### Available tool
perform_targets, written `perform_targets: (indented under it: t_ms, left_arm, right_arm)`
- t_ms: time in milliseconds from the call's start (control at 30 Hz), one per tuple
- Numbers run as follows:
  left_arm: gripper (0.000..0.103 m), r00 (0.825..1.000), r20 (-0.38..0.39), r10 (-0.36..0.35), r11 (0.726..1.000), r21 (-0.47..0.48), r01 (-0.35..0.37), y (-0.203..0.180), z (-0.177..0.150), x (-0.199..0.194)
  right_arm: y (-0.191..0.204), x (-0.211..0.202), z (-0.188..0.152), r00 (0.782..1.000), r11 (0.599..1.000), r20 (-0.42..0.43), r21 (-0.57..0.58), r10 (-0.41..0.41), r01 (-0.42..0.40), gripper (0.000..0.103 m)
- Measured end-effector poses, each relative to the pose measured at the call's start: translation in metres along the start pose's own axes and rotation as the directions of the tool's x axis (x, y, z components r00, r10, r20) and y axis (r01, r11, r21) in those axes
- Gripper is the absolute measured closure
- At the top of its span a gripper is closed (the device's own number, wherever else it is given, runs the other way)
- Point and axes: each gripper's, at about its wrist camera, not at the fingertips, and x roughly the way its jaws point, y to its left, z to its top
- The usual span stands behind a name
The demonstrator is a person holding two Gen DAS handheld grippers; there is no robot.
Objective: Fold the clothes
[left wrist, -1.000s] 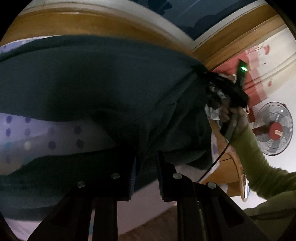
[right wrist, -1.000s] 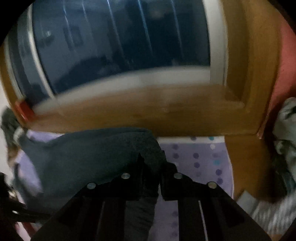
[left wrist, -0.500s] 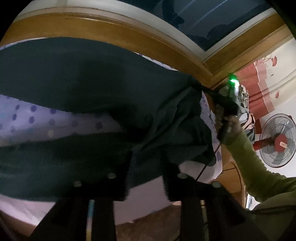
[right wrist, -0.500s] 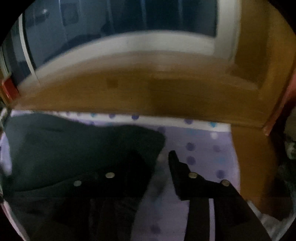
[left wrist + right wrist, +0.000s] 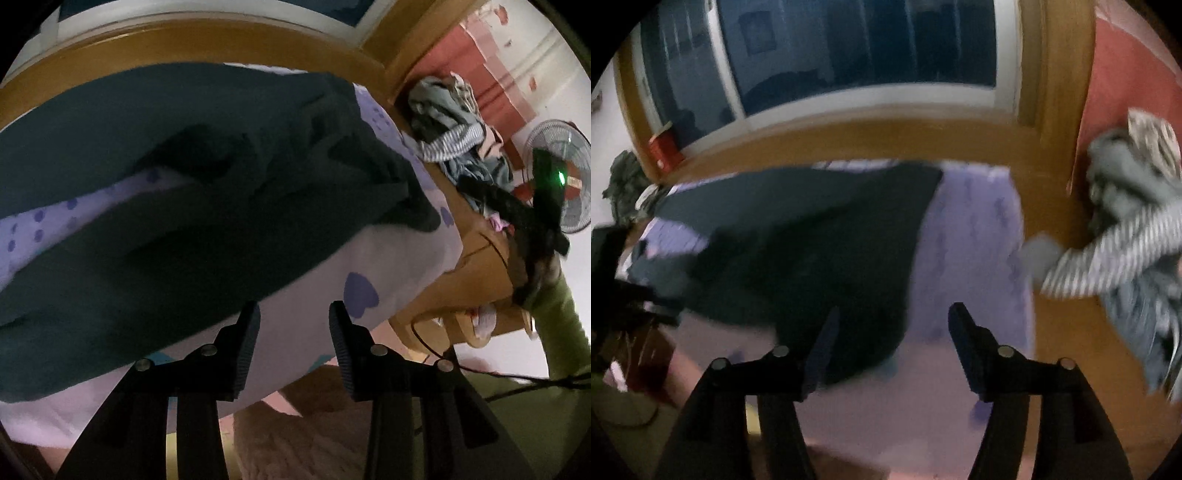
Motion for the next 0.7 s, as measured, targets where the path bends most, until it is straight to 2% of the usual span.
perform_targets:
  t_ms: [67,133,233,367,433,467,500,600,700]
  left_arm:
    - [0.064,1.0,0.002,0.012,1.0,0.003,-0.012,0.003,-0.004,0.002]
    - [0.064,1.0,0.006,0.026,1.0,-0.001,-0.026,0.008,-0.009,0.002]
    - [0.064,0.998,0.012,0.059,0.998,-0.021,-0.058,0.017,-0.015,-0.004]
    - [0.064,0.992,0.064,0.109,0.994,-0.029,-0.107,0.021,-0.022,-0.013]
    - [0.064,0.984,0.088,0.155,0.988,-0.033,-0.153,0.02,-0.024,-0.015]
    - [0.064,0.98,0.097,0.173,0.985,-0.04,-0.17,0.021,-0.024,-0.015]
    - [0.064,0.975,0.105,0.194,0.981,-0.052,-0.189,0.021,-0.024,-0.014]
    - [0.064,0.962,0.134,0.237,0.971,-0.064,-0.231,0.017,-0.024,-0.01]
    - [0.064,0.931,0.172,0.322,0.946,-0.028,-0.322,0.009,-0.02,-0.004]
  right_arm:
    - [0.016,0.0,-0.026,1.0,1.0,-0.024,0.0,0.01,-0.01,0.04]
    - [0.033,0.004,-0.046,0.999,1.0,-0.047,-0.017,-0.014,0.014,0.04]
    - [0.05,0.027,-0.055,0.999,1.0,-0.044,-0.013,-0.008,0.008,0.04]
    - [0.055,0.045,-0.043,1.0,1.0,0.003,0.028,0.002,-0.002,0.04]
    - [0.055,0.047,-0.034,0.999,0.999,0.047,0.051,0.009,-0.011,0.051]
    - [0.055,0.047,-0.029,0.998,0.998,0.063,0.055,0.023,-0.027,0.068]
    - [0.053,0.049,-0.02,0.997,0.997,0.066,0.058,0.04,-0.044,0.077]
    - [0.047,0.052,0.006,0.995,0.995,0.089,0.08,0.053,-0.06,0.078]
    - [0.042,0.049,0.027,0.989,0.989,0.115,0.102,0.096,-0.108,0.08]
